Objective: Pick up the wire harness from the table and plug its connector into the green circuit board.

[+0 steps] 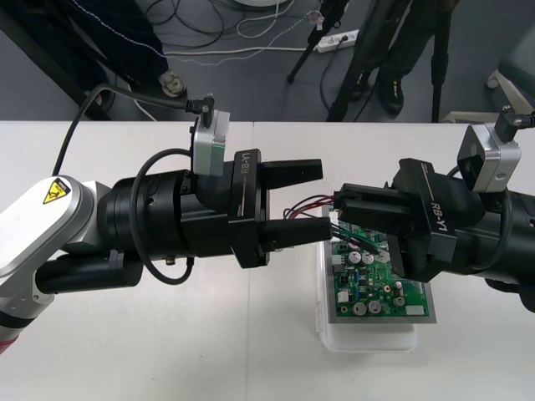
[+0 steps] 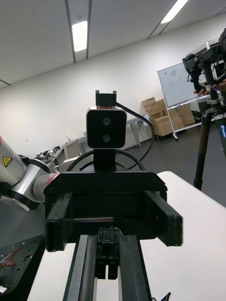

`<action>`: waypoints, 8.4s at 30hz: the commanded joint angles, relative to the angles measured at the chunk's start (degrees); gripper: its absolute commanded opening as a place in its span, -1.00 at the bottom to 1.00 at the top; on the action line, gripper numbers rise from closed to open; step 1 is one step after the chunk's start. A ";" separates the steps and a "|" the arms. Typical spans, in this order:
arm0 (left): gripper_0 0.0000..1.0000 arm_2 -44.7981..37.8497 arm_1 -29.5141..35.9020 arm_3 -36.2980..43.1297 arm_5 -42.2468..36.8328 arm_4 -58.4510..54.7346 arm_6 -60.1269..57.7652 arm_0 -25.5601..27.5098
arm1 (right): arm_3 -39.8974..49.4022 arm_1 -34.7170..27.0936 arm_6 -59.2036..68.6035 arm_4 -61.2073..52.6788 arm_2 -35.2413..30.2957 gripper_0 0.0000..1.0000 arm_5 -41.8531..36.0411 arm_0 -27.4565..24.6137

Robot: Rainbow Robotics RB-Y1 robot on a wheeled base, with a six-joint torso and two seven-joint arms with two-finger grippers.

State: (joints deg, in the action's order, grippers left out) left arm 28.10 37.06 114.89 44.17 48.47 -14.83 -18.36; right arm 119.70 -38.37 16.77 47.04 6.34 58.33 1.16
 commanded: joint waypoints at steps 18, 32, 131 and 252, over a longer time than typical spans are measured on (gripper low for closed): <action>-1.00 -1.56 -1.82 2.36 -1.72 0.93 -1.17 -0.18 | 0.97 0.04 -1.92 -0.98 0.25 -1.00 0.29 -0.72; -1.00 -1.56 -1.73 2.36 -1.80 1.10 -0.64 -0.18 | 0.89 0.04 -1.92 -0.98 0.16 0.09 -0.06 -0.72; -1.00 2.13 -7.71 -44.40 30.28 -4.52 52.54 -1.15 | 6.16 -15.95 8.46 74.60 -4.41 1.00 31.67 4.64; -1.00 9.25 -16.06 -44.49 14.98 2.51 51.83 -6.25 | 4.58 -9.10 18.04 90.16 11.32 1.00 31.67 10.53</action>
State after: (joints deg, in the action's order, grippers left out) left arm 36.26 23.04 69.76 60.71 50.49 36.80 -22.42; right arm 123.51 -48.16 33.88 137.91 17.01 89.72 10.11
